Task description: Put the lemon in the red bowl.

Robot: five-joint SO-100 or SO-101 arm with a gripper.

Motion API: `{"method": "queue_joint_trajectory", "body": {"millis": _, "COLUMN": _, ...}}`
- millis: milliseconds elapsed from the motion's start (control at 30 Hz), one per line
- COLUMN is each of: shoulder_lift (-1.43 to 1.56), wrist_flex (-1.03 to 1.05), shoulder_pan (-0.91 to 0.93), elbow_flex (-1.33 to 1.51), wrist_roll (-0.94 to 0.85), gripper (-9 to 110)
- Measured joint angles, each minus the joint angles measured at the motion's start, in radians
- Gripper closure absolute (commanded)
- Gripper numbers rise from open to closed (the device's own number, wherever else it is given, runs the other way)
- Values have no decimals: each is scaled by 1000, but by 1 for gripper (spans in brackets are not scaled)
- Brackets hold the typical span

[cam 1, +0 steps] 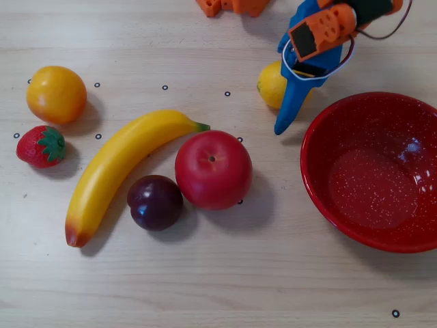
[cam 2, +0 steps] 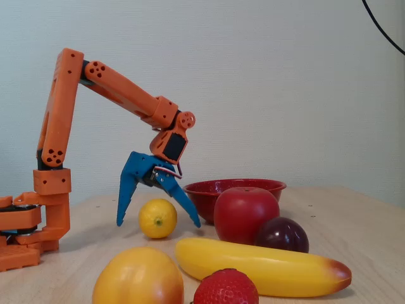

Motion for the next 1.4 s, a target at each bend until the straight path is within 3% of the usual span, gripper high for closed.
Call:
{"method": "queue_joint_trajectory", "body": {"millis": 800, "shoulder_lift": -2, "wrist_flex": 0, "shoulder_pan": 0, "elbow_flex": 0, "wrist_roll": 0, "gripper": 46}}
{"method": "queue_joint_trajectory", "body": {"millis": 1400, "shoulder_lift": -2, "wrist_flex": -14, "shoulder_pan": 0, "elbow_flex": -2, "wrist_roll": -8, "gripper": 64}}
